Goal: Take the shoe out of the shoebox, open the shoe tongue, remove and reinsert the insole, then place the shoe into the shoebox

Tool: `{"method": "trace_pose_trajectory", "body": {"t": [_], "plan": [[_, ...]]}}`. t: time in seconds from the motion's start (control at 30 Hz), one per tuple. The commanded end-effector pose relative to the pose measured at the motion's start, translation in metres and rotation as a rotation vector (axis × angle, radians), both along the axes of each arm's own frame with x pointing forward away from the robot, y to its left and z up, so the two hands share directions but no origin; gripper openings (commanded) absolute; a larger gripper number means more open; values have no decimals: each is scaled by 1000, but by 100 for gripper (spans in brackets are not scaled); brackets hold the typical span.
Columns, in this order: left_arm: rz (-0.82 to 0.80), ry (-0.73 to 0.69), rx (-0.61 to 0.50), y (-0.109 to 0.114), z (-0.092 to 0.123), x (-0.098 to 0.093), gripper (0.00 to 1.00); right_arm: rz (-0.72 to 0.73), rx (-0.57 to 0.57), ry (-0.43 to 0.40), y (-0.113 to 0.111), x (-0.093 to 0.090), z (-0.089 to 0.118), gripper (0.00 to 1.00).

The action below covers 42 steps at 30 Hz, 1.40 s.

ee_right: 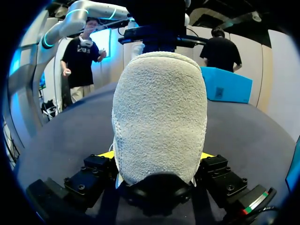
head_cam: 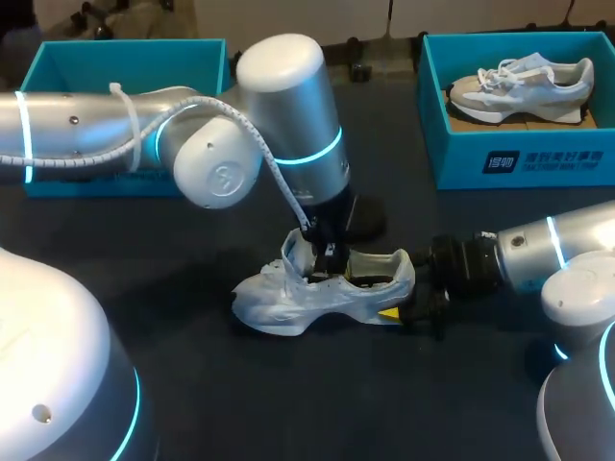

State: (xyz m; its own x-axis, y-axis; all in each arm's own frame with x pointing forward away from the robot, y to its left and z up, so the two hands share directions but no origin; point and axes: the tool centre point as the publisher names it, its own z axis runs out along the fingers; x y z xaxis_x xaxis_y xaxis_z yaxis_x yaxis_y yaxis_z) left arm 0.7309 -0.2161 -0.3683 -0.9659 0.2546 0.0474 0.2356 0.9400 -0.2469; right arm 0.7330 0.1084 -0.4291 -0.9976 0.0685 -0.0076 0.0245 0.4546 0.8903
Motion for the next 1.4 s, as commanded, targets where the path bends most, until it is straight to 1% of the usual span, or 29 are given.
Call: {"method": "trace_pose_trajectory", "body": {"t": [0.03, 0.17, 0.27, 0.4, 0.43, 0.47, 0.5, 0.67, 0.8, 1.0, 1.03, 1.07, 1.13, 1.17, 1.23, 1.4], "plan": [[-12, -2, -13, 5, 6, -3, 0, -2, -2, -1, -1, 5, -10, 0], [-39, 60, -37, 3, 6, -5, 0, -2, -2, -1, -1, 5, -10, 0], [-37, 67, -43, 2, 8, -6, 0, -2, -2, -1, -1, 5, -10, 0], [-53, 74, -35, -3, 3, -8, 0, -2, -2, -1, -1, 5, -10, 0], [-58, 88, -38, -5, 1, -8, 3, -2, -2, -1, -1, 5, -10, 0], [-66, 92, -39, -6, -2, -8, 24, -2, -2, -1, -1, 5, -10, 0], [-69, 92, -37, -8, -4, -9, 34, -2, -2, -1, -1, 5, -10, 0], [-92, 126, -29, -14, -17, -11, 37, -2, -2, -1, -1, 5, -10, 0], [-96, 135, -24, -15, -22, -12, 38, -2, -2, -1, -1, 5, -10, 0], [-134, 147, -13, -15, -30, -14, 46, -2, -2, -1, -1, 5, -10, 0], [-139, 149, -9, -15, -32, -15, 49, -2, -2, -1, -1, 5, -10, 0], [-152, 147, -2, -15, -35, -17, 61, -2, -2, -1, -1, 5, -10, 0], [-154, 149, 0, -15, -38, -18, 62, -2, -2, -1, -1, 5, -10, 0], [-155, 149, 1, -16, -39, -19, 60, -2, -2, -1, -1, 5, -10, 0], [-159, 147, 3, -17, -43, -19, 60, -2, -2, -1, -1, 5, -10, 0], [-164, 114, 5, -19, -52, -18, 62, -2, -2, -1, -1, 5, -10, 0]]}}
